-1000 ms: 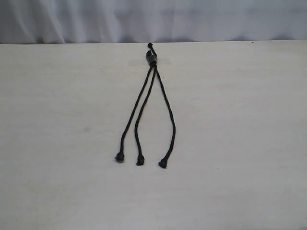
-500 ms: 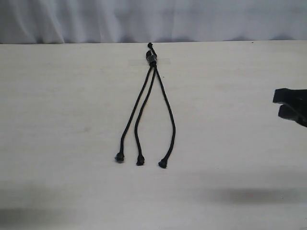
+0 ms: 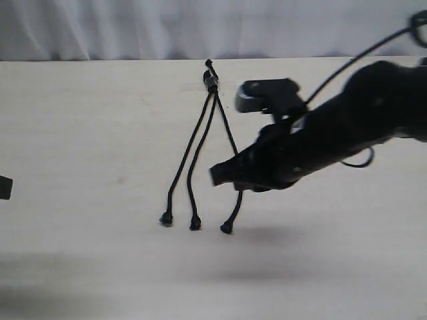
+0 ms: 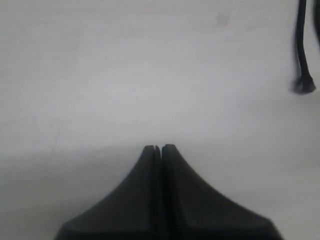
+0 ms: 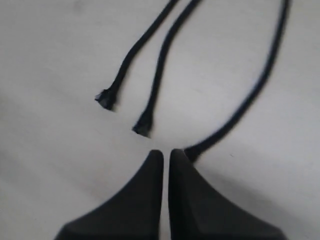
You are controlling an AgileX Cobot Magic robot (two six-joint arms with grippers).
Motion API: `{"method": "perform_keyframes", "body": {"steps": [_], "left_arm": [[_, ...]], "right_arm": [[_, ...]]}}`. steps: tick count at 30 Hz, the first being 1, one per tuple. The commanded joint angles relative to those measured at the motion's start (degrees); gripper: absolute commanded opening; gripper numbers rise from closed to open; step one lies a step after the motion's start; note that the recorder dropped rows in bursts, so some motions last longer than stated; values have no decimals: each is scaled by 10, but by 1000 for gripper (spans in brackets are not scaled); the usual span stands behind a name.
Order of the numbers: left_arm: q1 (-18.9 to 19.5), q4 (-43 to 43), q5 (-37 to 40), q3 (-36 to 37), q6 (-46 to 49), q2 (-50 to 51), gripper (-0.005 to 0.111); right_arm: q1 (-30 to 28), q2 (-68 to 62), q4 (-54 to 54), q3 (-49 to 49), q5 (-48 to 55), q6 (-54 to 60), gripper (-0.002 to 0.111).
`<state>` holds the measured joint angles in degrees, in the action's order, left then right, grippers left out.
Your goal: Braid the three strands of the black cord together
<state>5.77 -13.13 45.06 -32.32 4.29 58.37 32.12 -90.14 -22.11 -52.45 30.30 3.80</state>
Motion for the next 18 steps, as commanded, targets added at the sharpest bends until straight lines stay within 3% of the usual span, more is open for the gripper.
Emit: {"method": "perform_keyframes", "body": {"steps": [1,5,10,18], "left_arm": [[-5,21,32,-12,2,0,0],[-5,48,51,-12,-2,0,0],[-5,107,63,-12,-43,0,0],[-5,107,58,-12,-43,-1,0]], "right_arm": [[75,-103,121,-87,15,-101,4],[119,-190,241,-178,92,-182,4],[134,-268,284,-276,155,-227,6],[132,-324,291,-318,176,-242,31]]}}
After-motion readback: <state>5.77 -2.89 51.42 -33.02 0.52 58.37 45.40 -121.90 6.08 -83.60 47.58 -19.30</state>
